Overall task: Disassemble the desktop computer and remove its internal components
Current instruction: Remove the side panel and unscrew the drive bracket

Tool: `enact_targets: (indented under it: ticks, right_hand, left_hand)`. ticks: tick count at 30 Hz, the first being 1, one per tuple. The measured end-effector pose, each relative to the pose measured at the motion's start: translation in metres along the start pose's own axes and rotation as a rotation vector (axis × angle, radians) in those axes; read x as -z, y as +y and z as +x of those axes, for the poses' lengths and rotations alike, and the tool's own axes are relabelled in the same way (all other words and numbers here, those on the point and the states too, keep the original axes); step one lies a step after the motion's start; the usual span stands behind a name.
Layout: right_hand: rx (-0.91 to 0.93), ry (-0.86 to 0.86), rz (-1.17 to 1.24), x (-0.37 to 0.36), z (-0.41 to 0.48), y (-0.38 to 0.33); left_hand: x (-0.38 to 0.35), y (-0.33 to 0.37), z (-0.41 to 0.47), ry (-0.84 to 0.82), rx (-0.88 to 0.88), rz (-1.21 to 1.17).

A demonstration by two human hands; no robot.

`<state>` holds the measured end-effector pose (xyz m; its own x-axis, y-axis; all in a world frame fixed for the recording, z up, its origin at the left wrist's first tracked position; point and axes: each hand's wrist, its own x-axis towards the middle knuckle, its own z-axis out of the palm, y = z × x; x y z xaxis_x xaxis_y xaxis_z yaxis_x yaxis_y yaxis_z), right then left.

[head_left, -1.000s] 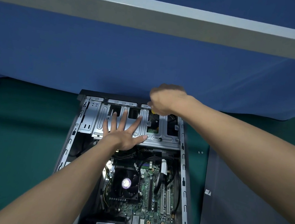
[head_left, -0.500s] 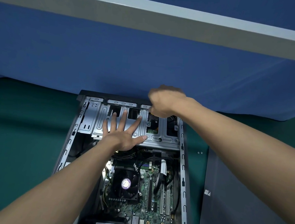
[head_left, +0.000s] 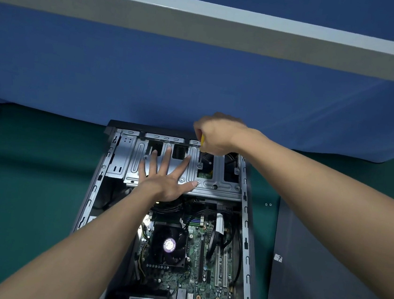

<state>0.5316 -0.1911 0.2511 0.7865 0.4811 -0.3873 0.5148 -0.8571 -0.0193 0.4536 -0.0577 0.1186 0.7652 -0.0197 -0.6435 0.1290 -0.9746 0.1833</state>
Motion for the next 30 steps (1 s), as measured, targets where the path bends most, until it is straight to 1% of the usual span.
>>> enact_targets:
  ticks: [1,3,6,8,11,15,17,19,20,22,24,28,30]
  right_hand:
    - [0.004,-0.024,0.03,-0.001,0.0,0.0]
    - [-0.02,-0.04,0.003,-0.003,0.001,0.002]
    - [-0.111,0.041,-0.101,-0.004,0.003,0.004]
    - [-0.102,0.052,-0.115,-0.004,0.004,0.004]
    - [-0.059,0.021,-0.078,-0.002,0.003,0.004]
    - [0.005,-0.054,0.053,0.0,0.002,0.005]
    - [-0.026,-0.049,0.015,-0.004,0.003,0.006]
    - [-0.104,-0.019,-0.054,-0.005,0.003,0.007]
    - [-0.116,-0.003,-0.072,-0.005,0.004,0.008]
    - [-0.082,0.014,-0.08,-0.006,0.005,0.009]
    - [-0.059,0.013,-0.049,-0.005,0.003,0.009]
    - [-0.018,-0.027,0.11,-0.006,0.002,0.012]
    - [-0.076,-0.02,0.059,-0.008,0.003,0.011]
  left_hand:
    - [0.0,0.0,0.0,0.0,0.0,0.001]
    - [0.0,0.0,0.001,-0.001,-0.002,0.002]
    - [0.0,0.0,0.001,0.0,0.003,0.01]
    - [0.0,0.0,0.001,-0.003,0.004,0.016]
    - [0.0,0.001,0.002,-0.004,0.001,0.013]
    - [0.0,0.0,0.001,-0.004,0.0,0.009]
    - [0.0,0.0,0.002,-0.003,-0.003,0.007]
    - [0.0,0.0,0.002,-0.001,-0.001,0.011]
    - [-0.001,-0.001,0.002,0.0,0.001,0.012]
    - [-0.001,-0.001,0.002,0.002,0.001,0.008]
    - [-0.002,-0.001,0.003,0.006,-0.004,0.005]
    - [-0.002,-0.002,0.004,0.002,-0.003,0.011]
    - [-0.002,-0.001,0.004,0.0,-0.001,0.012]
